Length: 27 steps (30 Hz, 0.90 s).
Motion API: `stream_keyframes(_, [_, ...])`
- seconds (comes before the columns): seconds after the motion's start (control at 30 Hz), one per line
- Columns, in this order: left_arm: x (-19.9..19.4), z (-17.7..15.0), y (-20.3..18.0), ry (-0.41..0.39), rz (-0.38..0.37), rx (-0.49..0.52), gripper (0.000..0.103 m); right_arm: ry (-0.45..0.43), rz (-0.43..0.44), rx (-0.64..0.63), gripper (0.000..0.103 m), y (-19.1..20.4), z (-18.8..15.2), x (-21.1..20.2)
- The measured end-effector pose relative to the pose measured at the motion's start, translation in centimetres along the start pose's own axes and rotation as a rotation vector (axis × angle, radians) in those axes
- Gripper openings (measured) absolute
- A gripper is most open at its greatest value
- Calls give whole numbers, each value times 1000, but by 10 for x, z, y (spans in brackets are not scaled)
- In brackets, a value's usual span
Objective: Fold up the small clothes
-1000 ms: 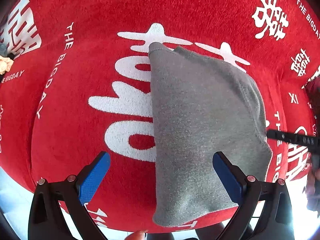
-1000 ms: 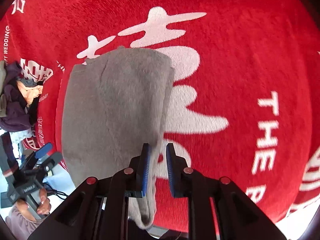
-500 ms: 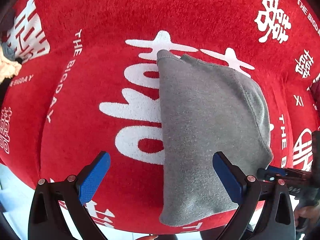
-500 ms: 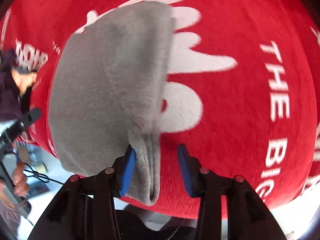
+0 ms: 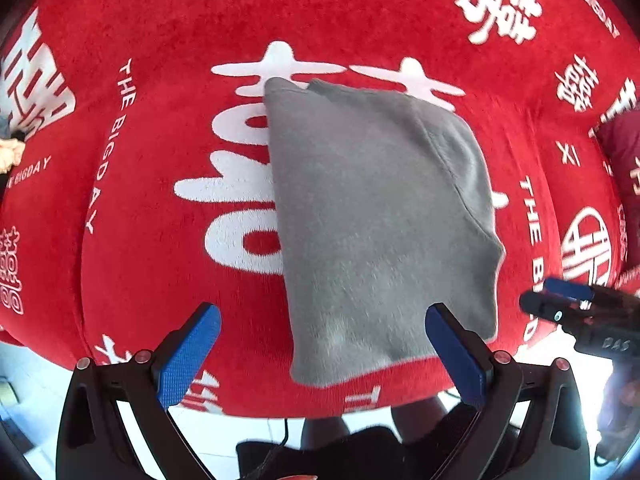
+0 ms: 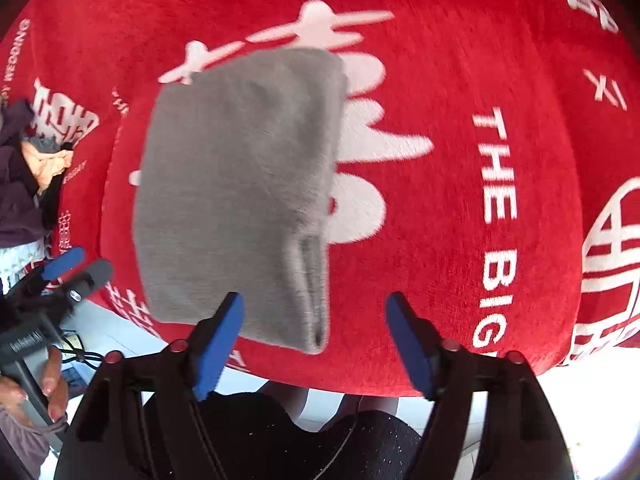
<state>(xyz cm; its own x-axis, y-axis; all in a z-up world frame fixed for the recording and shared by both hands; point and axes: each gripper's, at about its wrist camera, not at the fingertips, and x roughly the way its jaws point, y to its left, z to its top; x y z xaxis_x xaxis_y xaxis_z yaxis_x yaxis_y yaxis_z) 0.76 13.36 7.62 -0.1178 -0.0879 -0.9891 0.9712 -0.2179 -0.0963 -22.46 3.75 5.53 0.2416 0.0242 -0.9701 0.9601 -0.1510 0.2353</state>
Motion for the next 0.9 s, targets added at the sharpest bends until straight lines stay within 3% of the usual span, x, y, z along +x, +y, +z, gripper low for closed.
stream_keyframes(0.2, [-17, -10, -7, 29, 24, 17, 103, -56, -41, -45, 89, 35, -2, -27])
stream_keyframes(0.27, [-22, -12, -7, 32, 42, 17, 103, -72, -52, -45, 103, 42, -3, -34])
stream_keyframes(0.5, [-40, -20, -5, 49, 72, -2, 103, -80, -56, 2, 103, 51, -11, -57])
stream_keyframes(0.9, [-68, -22, -4, 44, 86, -16, 103, -44, -168, -28, 103, 72, -16, -79])
